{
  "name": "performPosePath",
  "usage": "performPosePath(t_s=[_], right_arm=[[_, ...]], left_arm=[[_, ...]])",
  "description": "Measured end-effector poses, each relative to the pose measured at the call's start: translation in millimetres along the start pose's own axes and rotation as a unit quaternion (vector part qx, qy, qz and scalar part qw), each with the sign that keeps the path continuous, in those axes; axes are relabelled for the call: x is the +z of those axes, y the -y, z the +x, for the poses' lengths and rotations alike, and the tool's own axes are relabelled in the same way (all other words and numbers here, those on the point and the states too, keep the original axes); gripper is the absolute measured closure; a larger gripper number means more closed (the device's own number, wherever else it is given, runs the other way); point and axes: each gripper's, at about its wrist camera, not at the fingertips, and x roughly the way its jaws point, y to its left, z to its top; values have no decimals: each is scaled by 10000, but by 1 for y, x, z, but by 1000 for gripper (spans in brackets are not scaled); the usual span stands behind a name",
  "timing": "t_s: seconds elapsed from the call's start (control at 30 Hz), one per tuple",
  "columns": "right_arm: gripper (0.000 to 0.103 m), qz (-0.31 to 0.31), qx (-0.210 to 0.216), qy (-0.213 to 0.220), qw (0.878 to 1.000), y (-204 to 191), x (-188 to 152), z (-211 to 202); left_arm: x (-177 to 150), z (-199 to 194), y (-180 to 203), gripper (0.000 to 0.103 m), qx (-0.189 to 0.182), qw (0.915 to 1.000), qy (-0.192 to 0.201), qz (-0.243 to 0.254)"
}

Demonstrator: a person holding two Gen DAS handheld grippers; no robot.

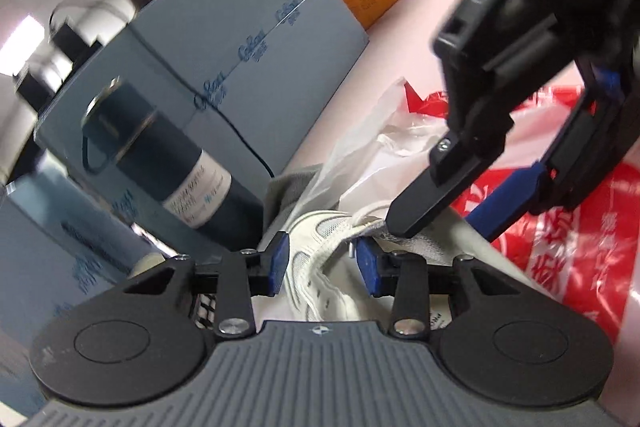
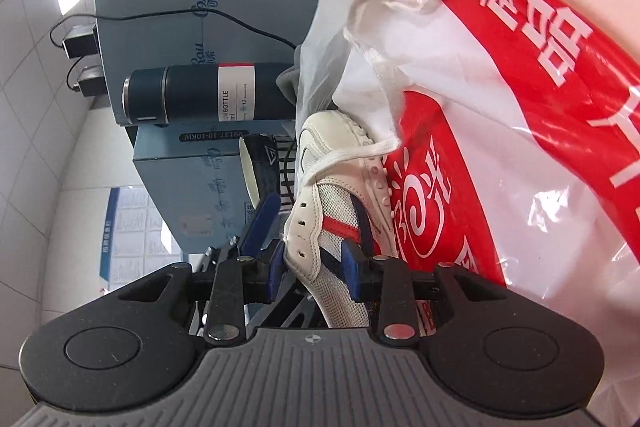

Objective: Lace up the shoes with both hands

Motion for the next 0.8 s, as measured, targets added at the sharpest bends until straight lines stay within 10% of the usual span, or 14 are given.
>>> performPosePath(t_s=[0.2,0.8], right_arm=[[70,-416,-243,48,9988,-11,-1,1],[69,-1193,-704,152,9902,-25,-9,2]], left_arm=[[3,1,2,94,-108,9999,-51,-51],[-2,-20,-10,103,-525,9964,-106,-658]])
